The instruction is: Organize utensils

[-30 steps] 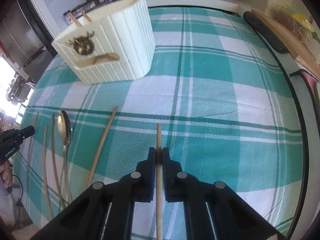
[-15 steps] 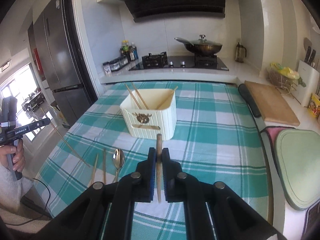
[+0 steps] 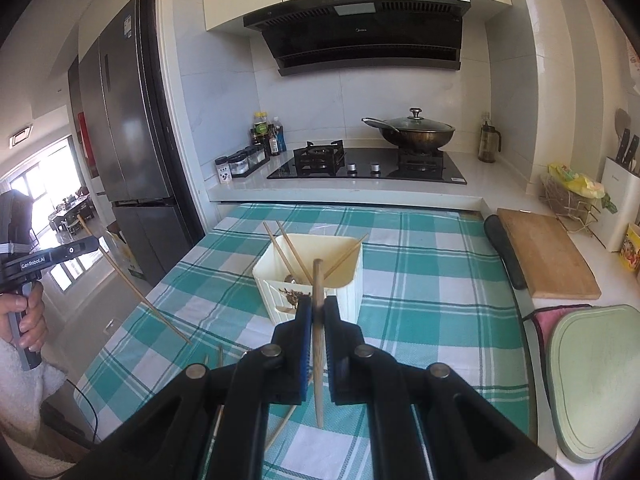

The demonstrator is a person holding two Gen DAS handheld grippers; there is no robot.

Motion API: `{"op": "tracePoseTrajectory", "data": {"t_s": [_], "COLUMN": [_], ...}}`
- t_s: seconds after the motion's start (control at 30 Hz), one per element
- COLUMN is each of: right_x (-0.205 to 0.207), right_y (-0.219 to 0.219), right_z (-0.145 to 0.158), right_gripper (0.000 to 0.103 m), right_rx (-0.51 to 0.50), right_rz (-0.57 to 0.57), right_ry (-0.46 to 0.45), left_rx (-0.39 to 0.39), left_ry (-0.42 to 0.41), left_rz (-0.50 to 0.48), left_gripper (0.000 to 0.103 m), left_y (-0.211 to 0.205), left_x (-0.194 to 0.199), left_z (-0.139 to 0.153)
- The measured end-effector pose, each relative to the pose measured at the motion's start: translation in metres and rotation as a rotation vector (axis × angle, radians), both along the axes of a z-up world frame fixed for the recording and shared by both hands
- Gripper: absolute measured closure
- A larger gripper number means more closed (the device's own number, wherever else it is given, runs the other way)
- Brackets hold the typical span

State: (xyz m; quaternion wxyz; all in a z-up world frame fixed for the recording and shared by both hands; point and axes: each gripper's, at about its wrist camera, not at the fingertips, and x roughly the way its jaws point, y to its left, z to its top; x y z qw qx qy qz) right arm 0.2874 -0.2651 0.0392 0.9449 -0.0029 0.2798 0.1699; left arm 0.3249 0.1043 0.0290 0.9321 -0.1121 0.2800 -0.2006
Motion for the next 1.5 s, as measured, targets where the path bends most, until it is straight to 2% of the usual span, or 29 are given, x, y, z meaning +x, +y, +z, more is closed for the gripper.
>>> {"op": "tracePoseTrajectory", "data": {"t_s": [0.2,0.37,0.5,0.6,0.7,0.8,0.93,1.03,1.1,1.13,1.17,1.2,1.23,1.37,1.5], "right_x": [0.025,0.050,0.073,0.092,0.120,0.150,0.180,0.184,0.180,0.176,0.172,0.165,0.156,0.118,0.072], "right_y": [0.006,0.013,0.018,0.026,0.038,0.046,0.052,0.053,0.052,0.050,0.047,0.043,0.039,0.023,0.007], "right_z": [0.021,0.053,0.066,0.056,0.029,-0.002,-0.039,-0.056,-0.059,-0.056,-0.053,-0.048,-0.043,-0.034,-0.061], "right_gripper": [0.097,0.097,0.097,0.097,0.097,0.097,0.096,0.095,0.092,0.088,0.071,0.053,0.049,0.047,0.047], "right_rx": [0.002,0.040,0.102,0.128,0.101,0.073,0.035,0.024,0.018,0.019,0.025,0.037,0.053,0.043,-0.028], "right_rz": [0.001,-0.028,-0.061,-0.059,-0.072,-0.075,-0.083,-0.083,-0.092,-0.097,-0.102,-0.106,-0.108,-0.086,-0.069], "right_ry": [-0.032,-0.161,-0.300,-0.369,-0.323,-0.208,-0.029,0.040,0.043,0.037,0.029,0.018,-0.002,-0.057,-0.025], "left_rx": [-0.003,-0.077,-0.088,-0.051,0.005,0.107,0.129,0.144,0.164,0.162,0.154,0.145,0.141,0.181,0.268], "left_ry": [-0.061,-0.109,-0.141,-0.132,-0.086,-0.021,0.093,0.160,0.186,0.195,0.196,0.185,0.170,0.193,0.248], "left_rz": [-0.007,0.045,0.117,0.162,0.166,0.155,0.114,0.073,0.077,0.077,0.082,0.093,0.105,0.064,0.019], "left_gripper": [0.099,0.099,0.099,0.099,0.099,0.099,0.099,0.099,0.087,0.066,0.041,0.032,0.023,0.017,0.013], "left_y": [-0.015,-0.032,-0.052,-0.071,-0.091,-0.114,-0.130,-0.137,-0.138,-0.135,-0.131,-0.125,-0.118,-0.093,-0.071], "left_x": [0.032,0.079,0.115,0.138,0.159,0.181,0.201,0.203,0.197,0.192,0.186,0.176,0.164,0.119,0.061], "left_z": [0.036,0.061,0.053,0.032,0.007,-0.019,-0.050,-0.063,-0.066,-0.065,-0.063,-0.059,-0.055,-0.059,-0.097]}}
